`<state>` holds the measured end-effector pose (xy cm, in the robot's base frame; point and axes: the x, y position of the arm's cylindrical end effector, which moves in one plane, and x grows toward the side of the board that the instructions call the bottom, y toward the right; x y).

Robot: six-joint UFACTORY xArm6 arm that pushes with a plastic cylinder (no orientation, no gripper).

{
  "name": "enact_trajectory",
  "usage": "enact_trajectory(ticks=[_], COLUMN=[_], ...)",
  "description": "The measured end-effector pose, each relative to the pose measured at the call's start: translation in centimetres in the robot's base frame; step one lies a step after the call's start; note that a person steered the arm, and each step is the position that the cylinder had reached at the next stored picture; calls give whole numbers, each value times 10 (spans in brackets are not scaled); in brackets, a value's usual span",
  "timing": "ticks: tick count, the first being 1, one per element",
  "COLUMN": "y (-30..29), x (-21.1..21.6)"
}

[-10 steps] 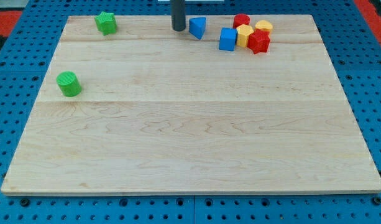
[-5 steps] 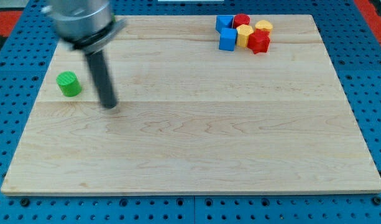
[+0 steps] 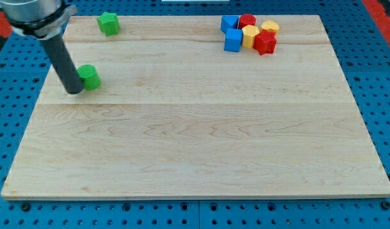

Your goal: Push the green circle to the top center

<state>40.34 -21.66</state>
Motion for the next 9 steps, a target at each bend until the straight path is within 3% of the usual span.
enact_trajectory(ticks=[3,6,7,9], y=[4,108,123,115], x=[-47,-97,-132,-159])
